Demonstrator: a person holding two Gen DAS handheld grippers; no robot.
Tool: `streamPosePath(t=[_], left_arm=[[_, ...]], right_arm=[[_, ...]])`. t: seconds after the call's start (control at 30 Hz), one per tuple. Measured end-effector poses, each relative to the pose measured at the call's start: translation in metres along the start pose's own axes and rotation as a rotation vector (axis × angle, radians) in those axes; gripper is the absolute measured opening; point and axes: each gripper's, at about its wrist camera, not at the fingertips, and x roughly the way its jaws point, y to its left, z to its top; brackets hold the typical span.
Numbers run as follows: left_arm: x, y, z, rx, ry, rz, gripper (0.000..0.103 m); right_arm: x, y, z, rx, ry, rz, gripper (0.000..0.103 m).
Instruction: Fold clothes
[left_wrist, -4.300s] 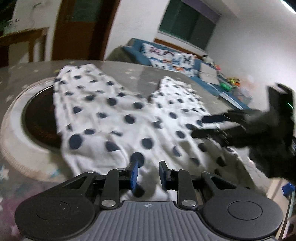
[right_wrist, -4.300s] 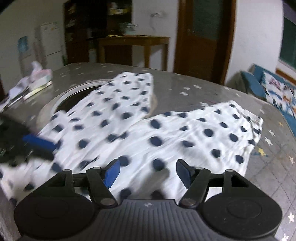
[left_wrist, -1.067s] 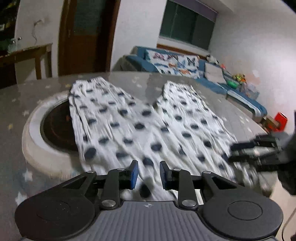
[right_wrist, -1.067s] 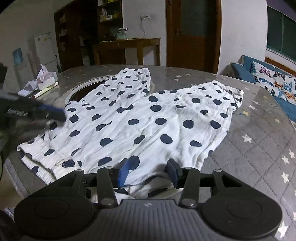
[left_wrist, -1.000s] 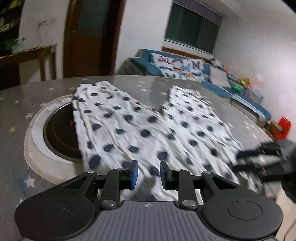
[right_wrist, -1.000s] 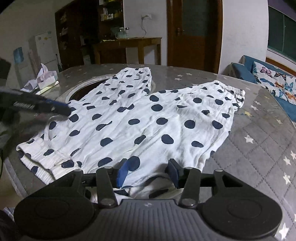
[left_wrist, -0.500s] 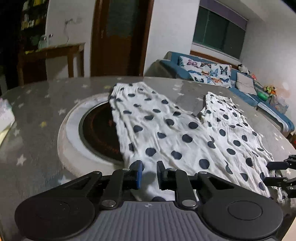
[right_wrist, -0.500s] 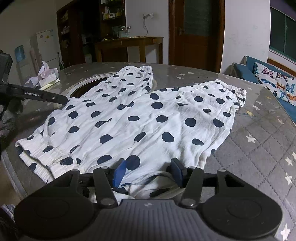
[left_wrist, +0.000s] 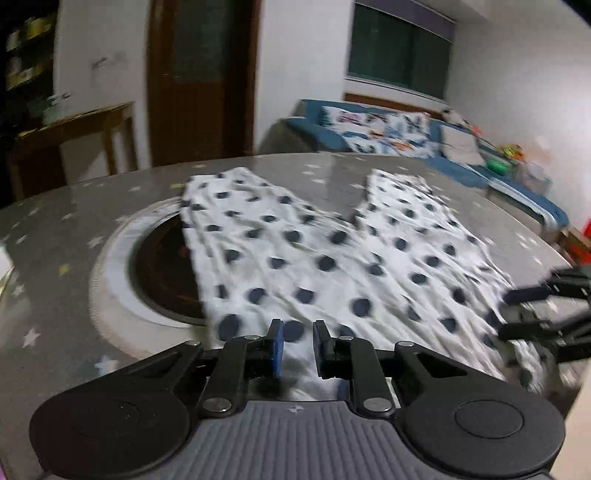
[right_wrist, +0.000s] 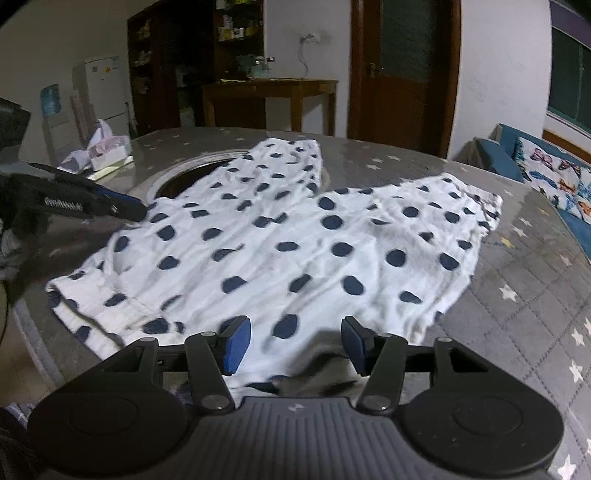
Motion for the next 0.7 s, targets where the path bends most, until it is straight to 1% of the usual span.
streamPosePath(t=[0.17, 0.27, 0.4, 0.53, 0.63, 0.7], left_arm=[[-0.001, -0.003, -0.021, 0.039, 0.060, 0.002, 0.020], [-0.010, -0.001, -0.030, 0.063, 0.061, 0.022, 0.020], [-0.023, -0.001, -0.027, 0.062, 0.046, 0.026, 0.021], [-0.032, -0.010, -0.023, 0.079, 0.013, -0.017, 0.022], [-0.025, -0.019, -0.029, 0.112, 0.047, -0.038, 0.022], [-0.022, -0.021, -0.033, 0.126, 0.070, -0.036, 0.022]], right_arm=[[-0.003, 0.002, -0.001, -0.008, 0.000, 0.006, 0.056], [-0.005, 0.003, -0.001, -0.013, -0.001, 0.009, 0.056], [-0.007, 0.005, -0.002, -0.020, -0.001, 0.013, 0.056], [-0.009, 0.008, -0.002, -0.029, -0.005, 0.027, 0.056], [-0.006, 0.012, -0.004, -0.036, 0.010, 0.032, 0.057], [-0.005, 0.012, -0.007, -0.032, 0.019, 0.033, 0.057]])
